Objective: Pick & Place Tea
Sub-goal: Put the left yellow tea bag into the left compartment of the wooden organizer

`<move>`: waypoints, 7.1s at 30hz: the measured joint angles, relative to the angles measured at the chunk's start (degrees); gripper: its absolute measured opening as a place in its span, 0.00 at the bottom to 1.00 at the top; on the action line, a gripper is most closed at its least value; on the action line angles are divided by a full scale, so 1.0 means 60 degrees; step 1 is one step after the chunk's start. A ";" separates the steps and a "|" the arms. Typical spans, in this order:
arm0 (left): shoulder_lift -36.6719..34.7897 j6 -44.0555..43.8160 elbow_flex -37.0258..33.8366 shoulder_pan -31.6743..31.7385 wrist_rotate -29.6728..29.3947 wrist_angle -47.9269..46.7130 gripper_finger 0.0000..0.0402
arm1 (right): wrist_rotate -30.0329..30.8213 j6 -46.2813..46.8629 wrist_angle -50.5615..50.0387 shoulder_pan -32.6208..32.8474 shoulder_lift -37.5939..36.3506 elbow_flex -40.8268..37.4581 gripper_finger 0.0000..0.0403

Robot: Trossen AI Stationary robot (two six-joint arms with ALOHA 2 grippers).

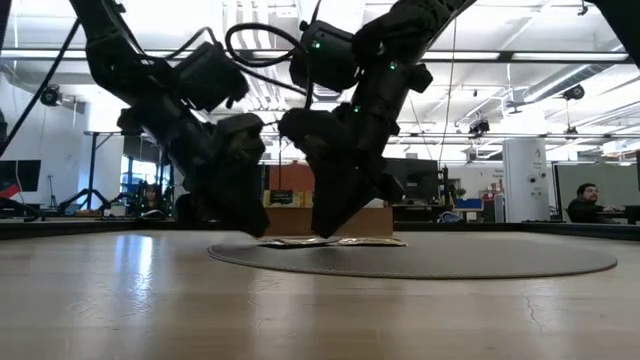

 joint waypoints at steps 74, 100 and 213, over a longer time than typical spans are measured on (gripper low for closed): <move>0.0056 -0.0811 0.0441 -0.0148 0.0984 -0.0005 0.20 | 0.0030 0.1091 0.1853 -0.0088 0.0119 -0.0539 0.15; 0.0293 -0.1008 0.0452 -0.0166 0.1210 -0.0293 0.14 | 0.0066 0.0776 0.1466 -0.0088 -0.0461 -0.0538 0.15; -0.3438 0.7369 0.5227 -0.0358 -0.1731 -1.1098 0.00 | 0.1284 -0.1675 0.0707 -0.0406 -0.3907 0.0182 0.15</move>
